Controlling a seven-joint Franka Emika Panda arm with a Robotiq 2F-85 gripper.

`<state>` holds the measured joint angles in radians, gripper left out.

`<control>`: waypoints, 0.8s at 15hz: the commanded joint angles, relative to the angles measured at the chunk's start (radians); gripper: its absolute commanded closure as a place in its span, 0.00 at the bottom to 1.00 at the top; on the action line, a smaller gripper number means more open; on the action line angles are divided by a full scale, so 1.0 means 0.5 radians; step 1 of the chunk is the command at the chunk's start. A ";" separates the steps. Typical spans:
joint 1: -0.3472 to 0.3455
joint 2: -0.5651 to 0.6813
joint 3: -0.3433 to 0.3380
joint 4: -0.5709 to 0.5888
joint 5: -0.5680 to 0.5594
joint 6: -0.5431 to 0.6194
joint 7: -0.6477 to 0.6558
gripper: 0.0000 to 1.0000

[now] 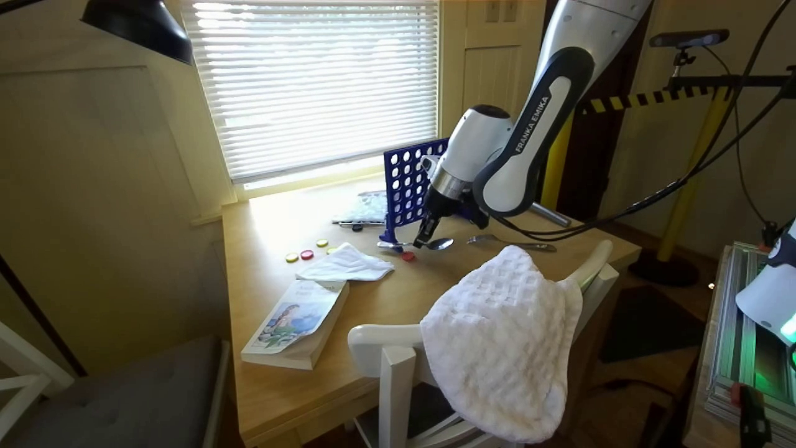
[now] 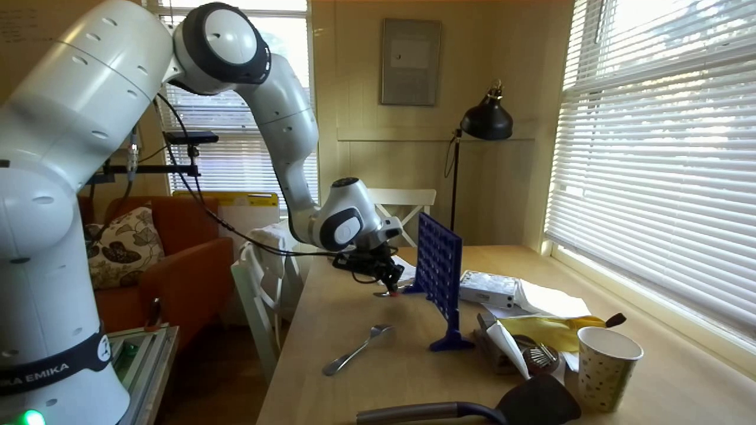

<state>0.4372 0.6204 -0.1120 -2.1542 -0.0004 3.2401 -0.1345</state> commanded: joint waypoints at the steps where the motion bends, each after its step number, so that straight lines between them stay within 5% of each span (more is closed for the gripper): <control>1: 0.192 0.073 -0.228 0.065 0.014 0.025 0.191 0.98; 7: -0.153 0.081 0.172 0.068 -0.265 0.161 -0.072 0.98; 9: -0.168 0.089 0.196 0.083 -0.354 0.205 -0.156 0.98; 12: -0.033 0.036 0.044 0.156 -0.381 0.129 -0.228 0.98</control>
<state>0.3850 0.6469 -0.0415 -2.1272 -0.1581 3.3256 -0.2160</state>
